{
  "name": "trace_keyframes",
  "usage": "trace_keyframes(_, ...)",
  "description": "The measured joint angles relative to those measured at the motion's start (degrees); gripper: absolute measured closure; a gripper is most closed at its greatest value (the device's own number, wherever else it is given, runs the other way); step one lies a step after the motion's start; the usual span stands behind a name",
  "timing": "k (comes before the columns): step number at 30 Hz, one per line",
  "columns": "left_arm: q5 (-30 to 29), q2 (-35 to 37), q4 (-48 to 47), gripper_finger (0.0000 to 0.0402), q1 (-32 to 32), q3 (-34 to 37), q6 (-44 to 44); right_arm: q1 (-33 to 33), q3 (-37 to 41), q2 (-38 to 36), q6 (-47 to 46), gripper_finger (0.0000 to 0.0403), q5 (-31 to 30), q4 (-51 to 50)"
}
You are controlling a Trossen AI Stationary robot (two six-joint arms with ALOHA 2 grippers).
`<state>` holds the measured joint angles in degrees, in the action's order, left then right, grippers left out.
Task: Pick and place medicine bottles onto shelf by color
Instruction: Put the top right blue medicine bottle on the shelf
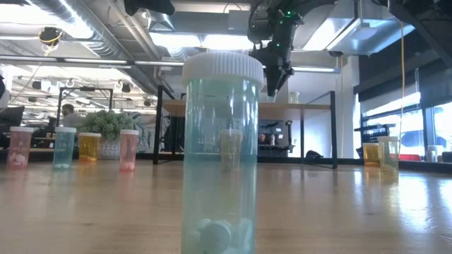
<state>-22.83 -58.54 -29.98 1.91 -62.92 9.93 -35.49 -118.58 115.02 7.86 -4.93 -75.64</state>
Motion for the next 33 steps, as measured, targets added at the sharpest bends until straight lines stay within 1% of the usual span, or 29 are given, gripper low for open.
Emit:
trace_keyframes(10,-0.2,0.0,0.0,0.0374,0.0,0.0,0.0,0.0,0.0,0.1,-0.3,0.0281,0.0,0.4)
trace_keyframes(15,-4.2,0.0,0.0,0.0374,0.0,0.0,-0.2,0.0,0.0,0.1,-1.4,0.0281,0.0,0.7)
trace_keyframes(18,-5.5,0.0,0.0,0.0374,0.0,0.0,-0.2,0.0,0.0,0.1,-1.3,0.0281,0.0,0.7)
trace_keyframes(33,-5.6,0.0,0.0,0.0374,0.0,0.0,0.0,0.0,0.0,0.1,-1.3,0.0281,0.0,0.4)
